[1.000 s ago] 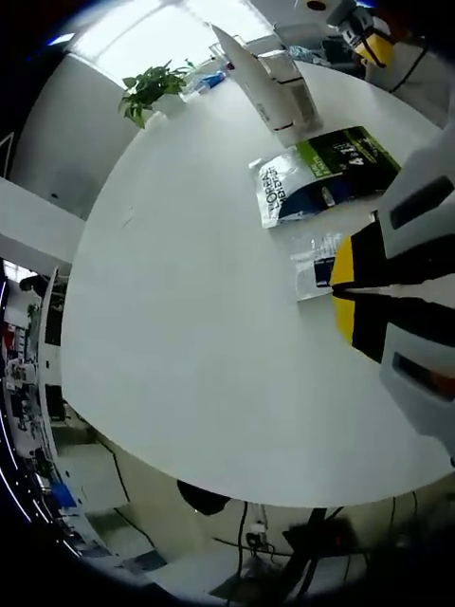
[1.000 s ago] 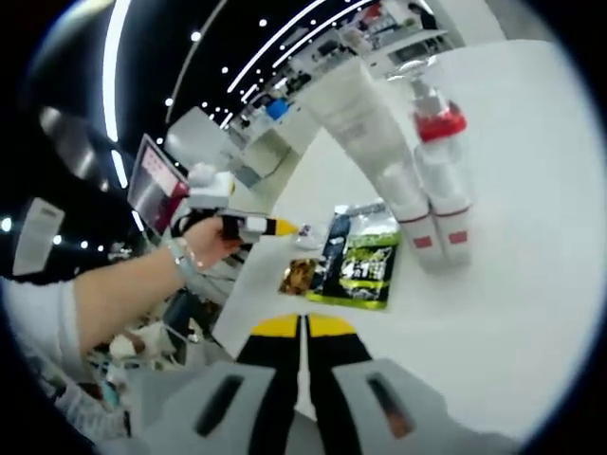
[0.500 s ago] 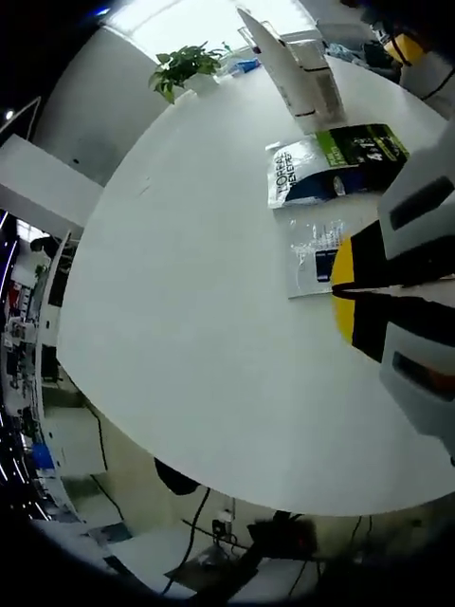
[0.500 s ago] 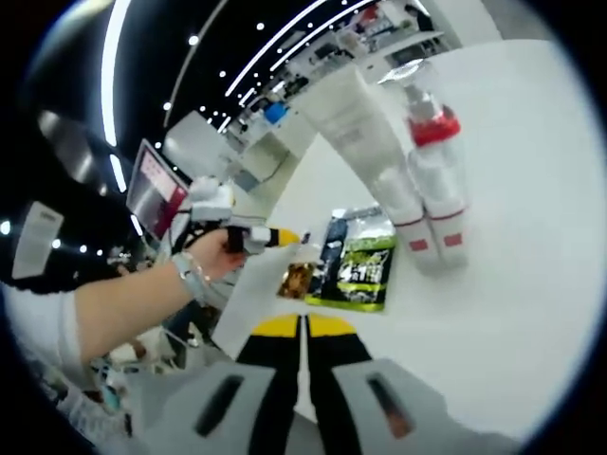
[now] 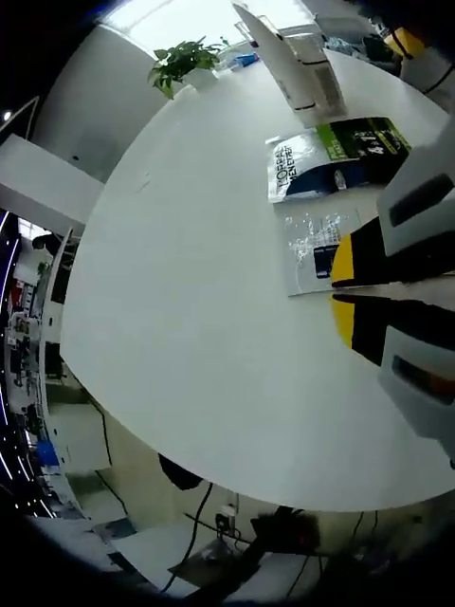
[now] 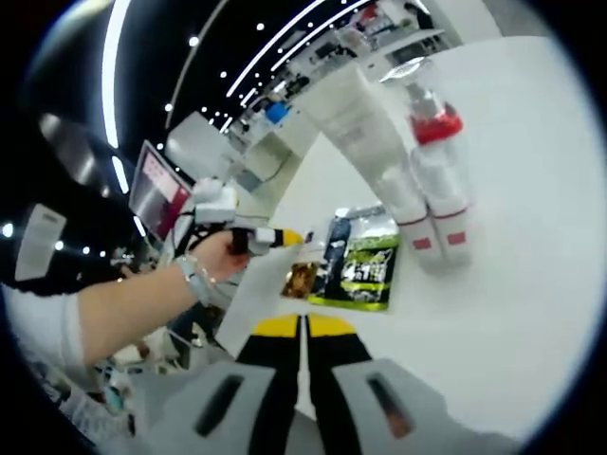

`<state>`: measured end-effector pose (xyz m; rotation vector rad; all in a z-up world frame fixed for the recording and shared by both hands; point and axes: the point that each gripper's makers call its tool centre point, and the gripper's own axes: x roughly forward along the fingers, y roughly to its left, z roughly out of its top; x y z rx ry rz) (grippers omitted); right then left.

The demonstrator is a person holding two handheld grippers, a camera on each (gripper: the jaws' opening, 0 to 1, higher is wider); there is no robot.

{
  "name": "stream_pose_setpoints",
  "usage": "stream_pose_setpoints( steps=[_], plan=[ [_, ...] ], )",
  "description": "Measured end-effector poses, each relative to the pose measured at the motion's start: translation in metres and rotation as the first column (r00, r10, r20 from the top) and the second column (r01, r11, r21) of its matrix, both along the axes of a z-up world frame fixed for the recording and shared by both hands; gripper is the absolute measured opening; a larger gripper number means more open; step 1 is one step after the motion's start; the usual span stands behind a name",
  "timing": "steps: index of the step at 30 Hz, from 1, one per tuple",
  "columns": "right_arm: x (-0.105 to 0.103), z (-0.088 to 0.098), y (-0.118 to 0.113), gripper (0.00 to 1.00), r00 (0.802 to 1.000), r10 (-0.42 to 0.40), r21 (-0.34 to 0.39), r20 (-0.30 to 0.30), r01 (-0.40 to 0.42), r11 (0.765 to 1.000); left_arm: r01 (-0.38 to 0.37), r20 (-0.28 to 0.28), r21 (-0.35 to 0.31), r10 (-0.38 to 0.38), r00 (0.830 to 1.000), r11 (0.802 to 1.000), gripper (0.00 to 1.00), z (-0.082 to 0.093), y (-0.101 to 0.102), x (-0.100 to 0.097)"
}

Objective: Arrange the skincare products in the storage area until every visible bottle or jar stands upright without overlapping.

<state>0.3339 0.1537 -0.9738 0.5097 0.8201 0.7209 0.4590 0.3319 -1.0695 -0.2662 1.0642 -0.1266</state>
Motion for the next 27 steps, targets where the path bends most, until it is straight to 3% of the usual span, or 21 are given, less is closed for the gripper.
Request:
stream_pose_setpoints(
  steps=[4,9,11,14,19,27],
  plan=[
    [0.000,0.000,0.000,0.01,1.000,0.001,0.004,-0.005,-0.001,1.000,0.006,0.021,0.012,-0.007,1.000,1.000,0.10,0.003,0.001,0.002],
    [-0.001,0.001,0.001,0.01,1.000,0.004,0.008,-0.005,-0.004,1.000,-0.002,0.043,0.021,0.001,0.999,1.000,0.11,0.007,0.002,0.003],
    [-0.002,0.001,0.002,0.01,1.000,0.008,0.011,-0.006,-0.008,1.000,0.008,0.100,0.030,-0.011,0.995,1.000,0.11,0.017,0.000,0.007],
    [-0.002,0.001,0.002,0.01,1.000,0.008,0.016,-0.010,-0.008,1.000,0.085,0.145,0.047,-0.091,0.985,0.995,0.11,0.024,-0.011,0.007],
    [-0.003,0.002,0.005,0.01,1.000,0.017,0.021,-0.014,-0.017,1.000,0.135,0.128,0.059,-0.142,0.982,0.989,0.11,0.017,-0.023,0.000],
    [-0.002,0.002,0.003,0.01,1.000,0.010,0.025,-0.017,-0.010,1.000,0.151,0.098,0.046,-0.155,0.983,0.987,0.11,0.007,-0.032,-0.002]
  ],
)
